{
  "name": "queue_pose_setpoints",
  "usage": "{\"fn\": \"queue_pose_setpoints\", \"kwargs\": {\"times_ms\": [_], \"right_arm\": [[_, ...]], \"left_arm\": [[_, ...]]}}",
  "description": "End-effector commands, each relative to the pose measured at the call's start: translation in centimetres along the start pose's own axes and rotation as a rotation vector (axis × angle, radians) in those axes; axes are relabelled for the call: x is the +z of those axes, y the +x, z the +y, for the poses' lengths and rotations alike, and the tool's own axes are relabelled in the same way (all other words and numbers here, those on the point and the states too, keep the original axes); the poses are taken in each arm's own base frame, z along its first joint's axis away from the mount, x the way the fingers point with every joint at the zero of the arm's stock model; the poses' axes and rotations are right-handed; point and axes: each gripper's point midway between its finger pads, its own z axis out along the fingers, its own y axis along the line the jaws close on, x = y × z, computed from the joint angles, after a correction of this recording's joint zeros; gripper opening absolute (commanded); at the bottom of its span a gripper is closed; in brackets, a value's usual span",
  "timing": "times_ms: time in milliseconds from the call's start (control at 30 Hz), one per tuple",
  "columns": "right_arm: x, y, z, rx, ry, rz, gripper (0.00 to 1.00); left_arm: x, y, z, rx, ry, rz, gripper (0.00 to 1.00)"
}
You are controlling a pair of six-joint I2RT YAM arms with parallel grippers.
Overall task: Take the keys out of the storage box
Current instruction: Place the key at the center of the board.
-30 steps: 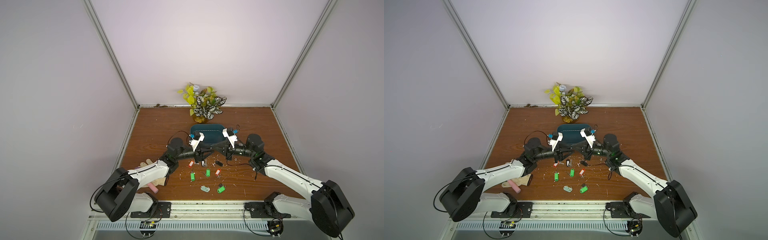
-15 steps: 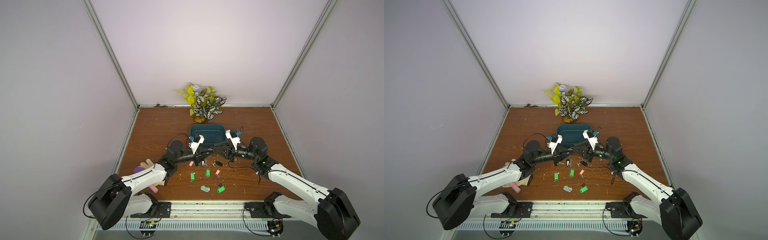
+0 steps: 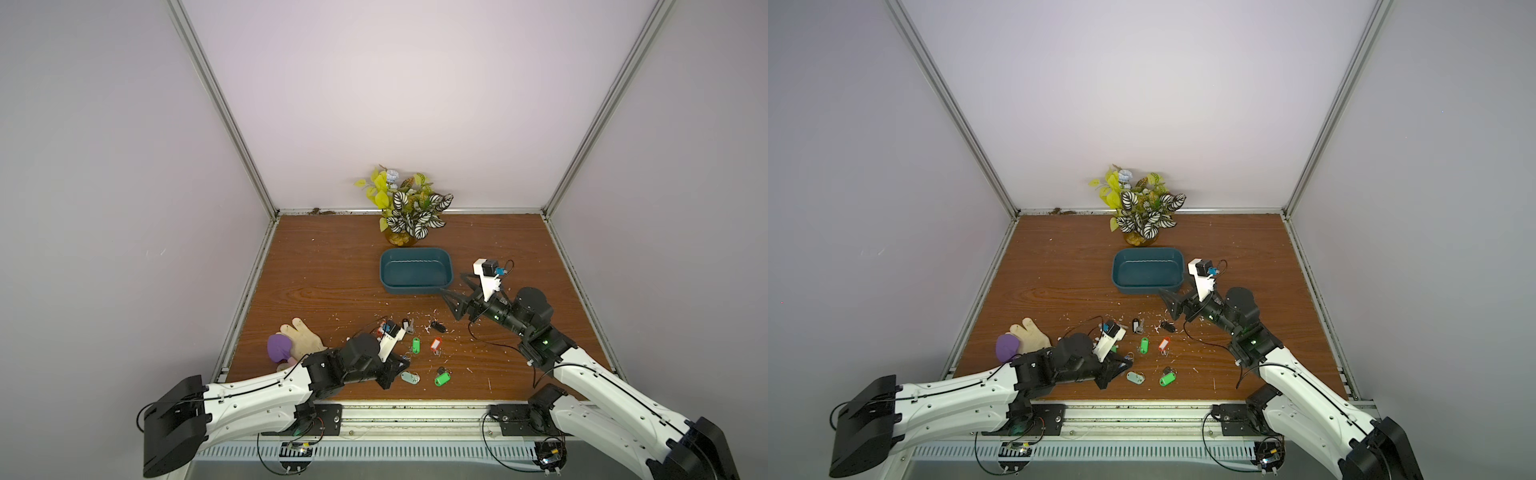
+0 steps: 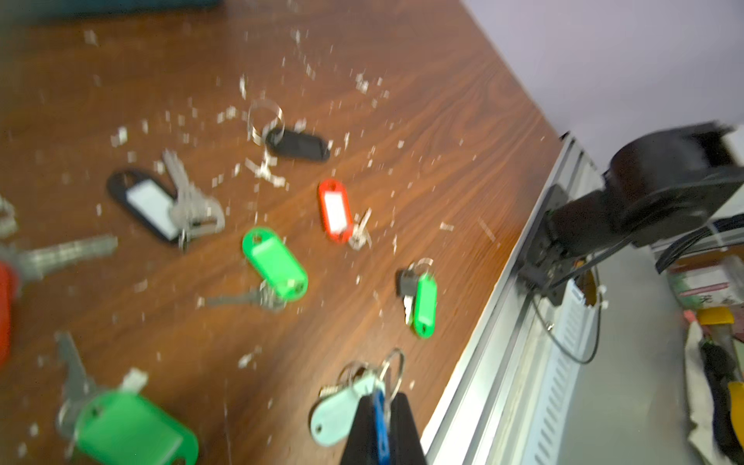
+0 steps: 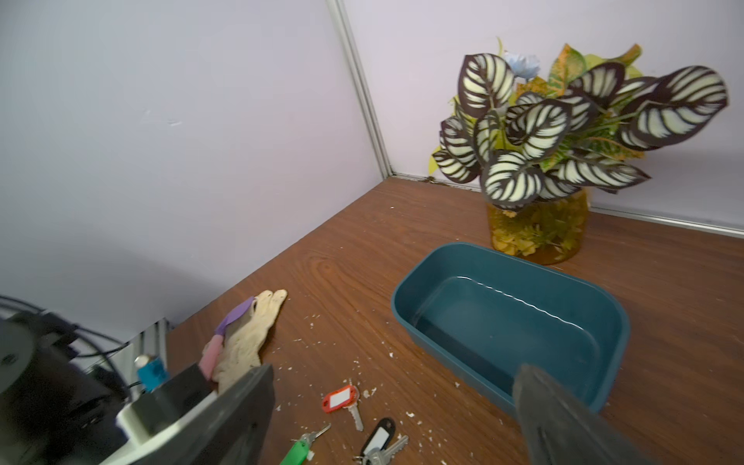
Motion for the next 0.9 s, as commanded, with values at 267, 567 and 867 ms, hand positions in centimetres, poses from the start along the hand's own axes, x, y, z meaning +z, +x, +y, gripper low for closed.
{"fn": "queue_pose_setpoints", "kwargs": {"times_ms": [267, 567, 867], "right_arm": [[-0.9, -0.6, -2.9, -0.007, 0.181, -0.031, 1.00], [-0.9, -0.3, -3.5, 0.004, 0.209, -0.026, 1.00], [-0.9, -0.3, -3.4, 0.011, 0.207, -0.027, 1.00]], "left_arm": [[-1.2, 5.9, 4.5, -0.260, -0.146, 0.057, 0.00], [-1.3, 7.3, 5.8, -0.302, -0.191, 0.071, 0.00], [-0.5, 6.9, 5.8, -0.287, -0.207, 0.080, 0.00]]}}
